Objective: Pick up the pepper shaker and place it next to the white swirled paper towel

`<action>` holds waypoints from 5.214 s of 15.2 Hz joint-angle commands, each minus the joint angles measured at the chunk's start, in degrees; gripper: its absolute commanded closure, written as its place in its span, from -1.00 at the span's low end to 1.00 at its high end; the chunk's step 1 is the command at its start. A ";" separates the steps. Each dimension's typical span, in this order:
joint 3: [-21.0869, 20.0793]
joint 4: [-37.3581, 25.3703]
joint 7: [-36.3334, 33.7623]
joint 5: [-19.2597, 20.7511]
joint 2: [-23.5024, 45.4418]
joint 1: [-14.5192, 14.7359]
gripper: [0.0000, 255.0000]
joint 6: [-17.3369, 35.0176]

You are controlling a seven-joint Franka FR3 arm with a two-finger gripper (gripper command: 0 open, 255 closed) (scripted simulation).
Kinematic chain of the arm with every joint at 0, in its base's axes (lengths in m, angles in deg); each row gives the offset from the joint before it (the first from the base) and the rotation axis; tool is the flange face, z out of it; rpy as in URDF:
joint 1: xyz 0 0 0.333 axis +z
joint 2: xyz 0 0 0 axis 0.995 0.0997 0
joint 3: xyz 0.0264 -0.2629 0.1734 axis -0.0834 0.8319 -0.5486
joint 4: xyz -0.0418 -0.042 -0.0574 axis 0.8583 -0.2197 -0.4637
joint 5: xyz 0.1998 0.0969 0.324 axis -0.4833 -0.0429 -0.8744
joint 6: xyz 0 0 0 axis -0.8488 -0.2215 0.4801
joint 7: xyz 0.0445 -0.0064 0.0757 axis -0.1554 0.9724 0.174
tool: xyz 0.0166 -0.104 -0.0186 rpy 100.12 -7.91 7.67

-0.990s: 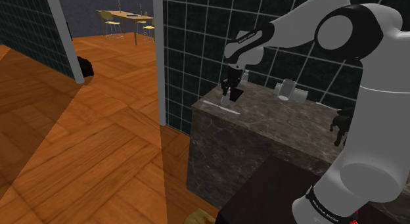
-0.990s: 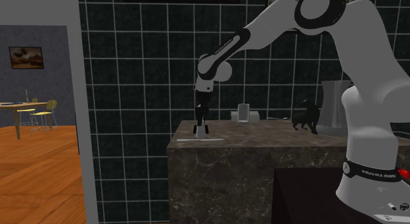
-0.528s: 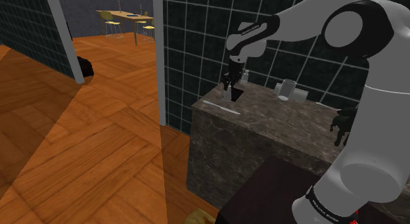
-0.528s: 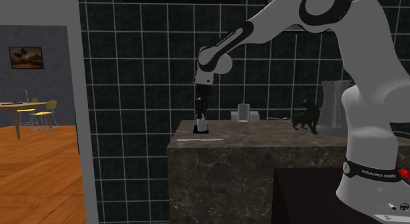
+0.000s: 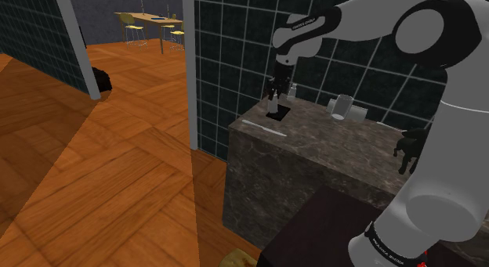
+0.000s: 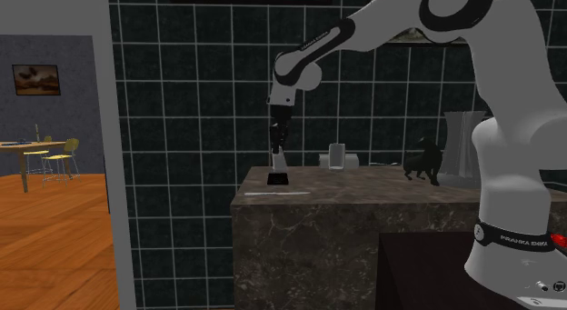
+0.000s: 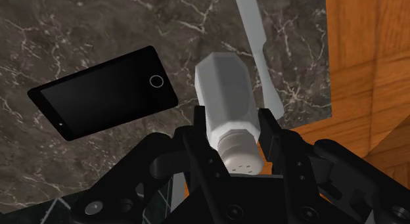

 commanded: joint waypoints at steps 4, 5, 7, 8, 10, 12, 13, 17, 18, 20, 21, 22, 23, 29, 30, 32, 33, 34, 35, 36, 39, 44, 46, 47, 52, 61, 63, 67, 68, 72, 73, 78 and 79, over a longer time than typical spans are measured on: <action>0.21 -2.70 -0.43 0.57 -1.01 -0.04 1.00 -3.65; 0.24 -3.24 -0.53 0.67 -1.19 -0.03 1.00 -4.36; 0.29 -4.38 -0.71 0.86 -1.50 -0.03 1.00 -5.78; 0.31 -4.97 -0.80 0.94 -1.64 -0.03 1.00 -6.50; 0.36 -6.20 -0.97 1.09 -1.89 -0.05 1.00 -7.95; 0.40 -7.49 -1.13 1.22 -2.08 -0.07 1.00 -9.42; 0.42 -8.16 -1.20 1.27 -2.15 -0.08 1.00 -10.16; 0.49 -11.02 -1.47 1.43 -2.33 -0.17 1.00 -13.17; 0.51 -11.77 -1.52 1.46 -2.34 -0.19 1.00 -13.93; 0.97 -10.87 -0.42 1.54 -3.12 -0.80 1.00 -13.86; 1.43 -9.92 0.70 1.61 -3.84 -1.42 1.00 -13.71; 1.91 -9.06 1.84 1.68 -4.51 -2.03 1.00 -13.58; 2.39 -8.27 3.00 1.74 -5.13 -2.67 1.00 -13.48; 5.50 -5.14 10.24 1.84 -7.67 -6.67 1.00 -13.38; 6.04 -4.87 11.50 1.81 -7.89 -7.36 1.00 -13.44; 7.17 -4.55 14.08 1.68 -8.16 -8.78 1.00 -13.62; 7.74 -4.49 15.39 1.58 -8.21 -9.50 1.00 -13.74; 8.31 -4.51 16.72 1.46 -8.20 -10.24 1.00 -13.88; 8.89 -4.60 18.06 1.31 -8.12 -10.98 1.00 -14.04; 9.47 -4.76 19.42 1.14 -7.99 -11.74 1.00 -14.22; 11.20 -5.66 23.59 0.43 -7.20 -14.12 1.00 -14.88; 13.92 -8.65 30.80 -1.43 -4.58 -18.55 1.00 -16.47; 14.93 -10.38 33.74 -2.45 -3.07 -20.51 1.00 -17.30; 15.38 -11.38 35.21 -3.01 -2.21 -21.57 1.00 -17.76; 17.24 -17.68 42.44 -6.32 3.06 -27.54 1.00 -20.63; 18.02 -31.00 52.27 -12.47 14.07 -39.29 1.00 -25.70; 18.02 -29.14 52.51 -12.43 13.89 -38.88 1.00 -24.07; 17.95 -25.77 53.01 -12.49 13.75 -38.21 1.00 -20.96; 17.92 -25.00 53.14 -12.54 13.76 -38.08 1.00 -20.21; 17.76 -22.13 53.67 -12.81 13.96 -37.64 1.00 -17.29; 17.71 -21.47 53.81 -12.91 14.04 -37.55 1.00 -16.58; 17.40 -18.47 54.55 -13.50 14.67 -37.25 1.00 -13.17; 17.32 -17.93 54.71 -13.65 14.84 -37.22 1.00 -12.51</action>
